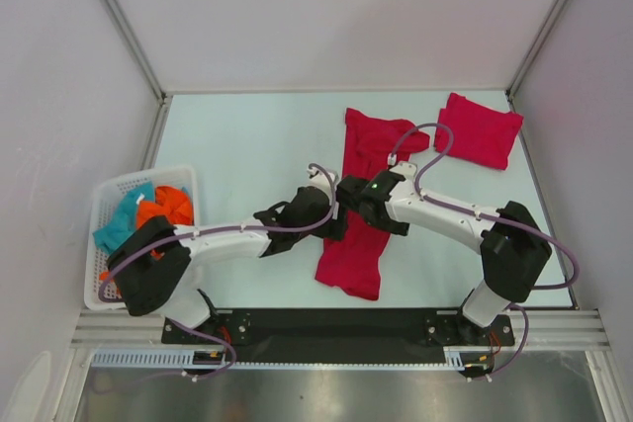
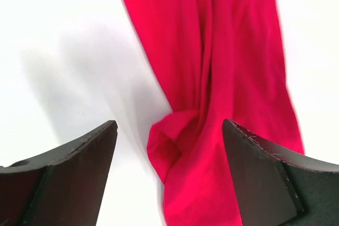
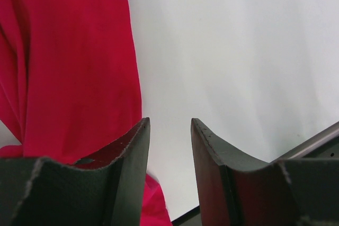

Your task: Fold and stack the t-shirts

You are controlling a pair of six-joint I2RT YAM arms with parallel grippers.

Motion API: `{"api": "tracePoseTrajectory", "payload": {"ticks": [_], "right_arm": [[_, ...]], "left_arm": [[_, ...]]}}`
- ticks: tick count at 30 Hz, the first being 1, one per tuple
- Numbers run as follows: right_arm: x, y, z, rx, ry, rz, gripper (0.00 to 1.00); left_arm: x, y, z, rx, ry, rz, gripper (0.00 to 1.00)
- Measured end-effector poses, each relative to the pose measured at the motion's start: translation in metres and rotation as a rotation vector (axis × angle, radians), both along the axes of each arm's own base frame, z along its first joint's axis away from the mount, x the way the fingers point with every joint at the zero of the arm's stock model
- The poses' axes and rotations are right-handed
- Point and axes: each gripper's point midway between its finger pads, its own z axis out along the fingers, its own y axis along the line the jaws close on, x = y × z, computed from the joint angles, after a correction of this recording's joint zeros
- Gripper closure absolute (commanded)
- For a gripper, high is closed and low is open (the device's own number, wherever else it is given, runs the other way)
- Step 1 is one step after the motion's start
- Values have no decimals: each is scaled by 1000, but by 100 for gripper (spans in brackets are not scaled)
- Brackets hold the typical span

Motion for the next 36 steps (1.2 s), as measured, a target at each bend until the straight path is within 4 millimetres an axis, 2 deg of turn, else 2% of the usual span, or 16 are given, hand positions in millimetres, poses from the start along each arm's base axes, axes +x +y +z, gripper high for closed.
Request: {"api": "tracePoseTrajectory", "payload": {"ticks": [5, 17, 18, 20, 23, 25, 27, 35, 36], "right_arm": [[0, 0, 0, -2, 1, 4, 58], [1, -4, 0, -10, 6, -3, 58], [1, -6, -1, -14, 8, -7, 58], [0, -11, -3, -24, 15, -17, 58], [-2, -19, -7, -41, 28, -31, 58], [-3, -22, -9, -50, 35, -36, 58], [-4, -25, -9, -56, 40, -40, 58], [-6, -28, -9, -59, 42, -41, 58], [-6, -28, -9, -59, 41, -41, 58]], "left_arm": [[9, -3, 11, -4, -41, 9, 21], [12, -1, -3, 7, -7, 3, 31], [12, -1, -4, 5, -5, 1, 32], [12, -1, -4, 3, -1, -1, 41], [13, -1, -4, 3, 1, 0, 44], [12, 1, -6, 10, 8, 1, 62], [12, 4, -8, 20, 19, 8, 84], [12, 19, -12, 87, 57, 41, 82], [11, 21, -13, 94, 60, 43, 75]]}}
